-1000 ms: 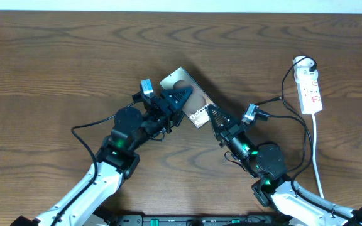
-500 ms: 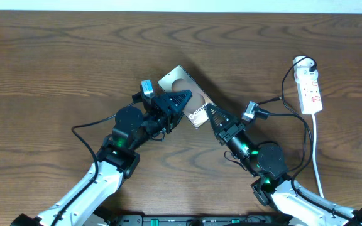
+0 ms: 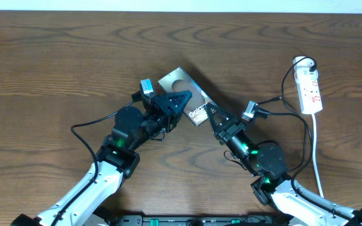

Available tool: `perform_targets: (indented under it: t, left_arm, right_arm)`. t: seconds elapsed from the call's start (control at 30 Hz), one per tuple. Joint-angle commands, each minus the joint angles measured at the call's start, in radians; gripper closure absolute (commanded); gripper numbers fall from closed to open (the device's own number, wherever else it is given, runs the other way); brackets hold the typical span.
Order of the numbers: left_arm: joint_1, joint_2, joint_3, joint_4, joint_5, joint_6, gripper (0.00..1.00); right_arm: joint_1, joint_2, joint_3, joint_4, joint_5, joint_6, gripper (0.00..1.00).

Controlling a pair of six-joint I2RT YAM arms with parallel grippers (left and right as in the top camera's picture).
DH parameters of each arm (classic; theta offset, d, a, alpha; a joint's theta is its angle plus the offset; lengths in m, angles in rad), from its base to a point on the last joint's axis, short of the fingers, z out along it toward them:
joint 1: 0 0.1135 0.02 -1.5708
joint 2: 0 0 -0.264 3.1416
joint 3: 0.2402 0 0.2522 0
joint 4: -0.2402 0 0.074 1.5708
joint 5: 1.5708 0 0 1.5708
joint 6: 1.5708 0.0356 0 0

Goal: Plug charger to phone and switch on socket
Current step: 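Grasp the phone's bottom end with the left gripper beside the right gripper, then open the right gripper and pull the phone left with the left gripper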

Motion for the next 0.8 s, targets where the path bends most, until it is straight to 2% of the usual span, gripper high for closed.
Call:
perform_targets:
  t: [0.0, 0.13, 0.27, 0.4, 0.63, 0.77]
  left_arm:
    - [-0.004, -0.002, 0.008, 0.003, 0.01, -0.043, 0.93]
    - [-0.001, -0.002, 0.008, -0.021, 0.01, -0.065, 0.92]
    - [0.055, -0.002, 0.008, -0.109, 0.056, -0.095, 0.92]
    - [0.162, 0.01, 0.008, -0.117, 0.209, -0.099, 0.92]
    - [0.365, 0.07, 0.008, -0.116, 0.546, -0.117, 0.92]
    - [0.423, 0.107, 0.008, -0.116, 0.665, -0.116, 0.93]
  right_arm:
    - [0.017, -0.006, 0.019, 0.008, -0.036, -0.059, 0.73]
    - [0.017, -0.006, 0.019, 0.002, -0.059, -0.08, 0.65]
    - [0.017, -0.006, 0.019, -0.003, -0.068, -0.262, 0.54]
    - [0.017, -0.006, 0.019, -0.02, -0.083, -0.407, 0.4]
    - [0.015, -0.009, 0.021, -0.137, -0.061, -0.601, 0.27]
    - [0.014, -0.027, 0.039, -0.254, -0.025, -0.656, 0.26]
